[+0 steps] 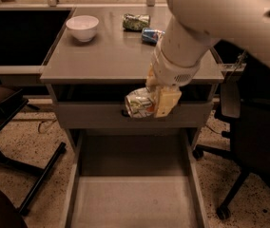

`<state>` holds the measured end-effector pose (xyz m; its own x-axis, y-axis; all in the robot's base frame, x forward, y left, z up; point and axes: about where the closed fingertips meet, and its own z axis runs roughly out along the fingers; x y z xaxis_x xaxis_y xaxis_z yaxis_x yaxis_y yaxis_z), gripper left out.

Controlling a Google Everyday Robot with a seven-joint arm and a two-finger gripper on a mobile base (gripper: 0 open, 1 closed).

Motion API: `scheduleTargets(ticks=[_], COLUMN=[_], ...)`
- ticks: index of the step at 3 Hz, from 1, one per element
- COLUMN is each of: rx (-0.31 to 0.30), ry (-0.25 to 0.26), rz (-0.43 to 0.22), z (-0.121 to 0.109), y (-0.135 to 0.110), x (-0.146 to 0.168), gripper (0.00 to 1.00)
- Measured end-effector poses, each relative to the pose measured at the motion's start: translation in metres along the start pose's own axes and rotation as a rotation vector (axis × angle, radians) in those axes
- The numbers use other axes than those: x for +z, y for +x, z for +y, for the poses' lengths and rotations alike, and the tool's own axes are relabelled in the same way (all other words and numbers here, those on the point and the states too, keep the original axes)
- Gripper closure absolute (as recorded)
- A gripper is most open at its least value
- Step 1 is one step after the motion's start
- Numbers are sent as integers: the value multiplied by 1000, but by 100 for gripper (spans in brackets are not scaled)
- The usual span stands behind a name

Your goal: Place 7up can into middle drawer

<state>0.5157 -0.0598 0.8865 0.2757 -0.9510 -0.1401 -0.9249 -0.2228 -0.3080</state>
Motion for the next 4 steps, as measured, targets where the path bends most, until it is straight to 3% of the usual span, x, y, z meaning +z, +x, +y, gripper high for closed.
scheduleTargets(ticks=[1, 2, 3, 4], rx=[-7, -7, 49, 141], ry=[51, 53, 38, 3], rz=[-18, -18, -18, -17], z=[-10, -10, -5, 21], y=[-7, -7, 4, 29], x=[11, 10, 26, 76], gripper=[100, 100, 100, 100])
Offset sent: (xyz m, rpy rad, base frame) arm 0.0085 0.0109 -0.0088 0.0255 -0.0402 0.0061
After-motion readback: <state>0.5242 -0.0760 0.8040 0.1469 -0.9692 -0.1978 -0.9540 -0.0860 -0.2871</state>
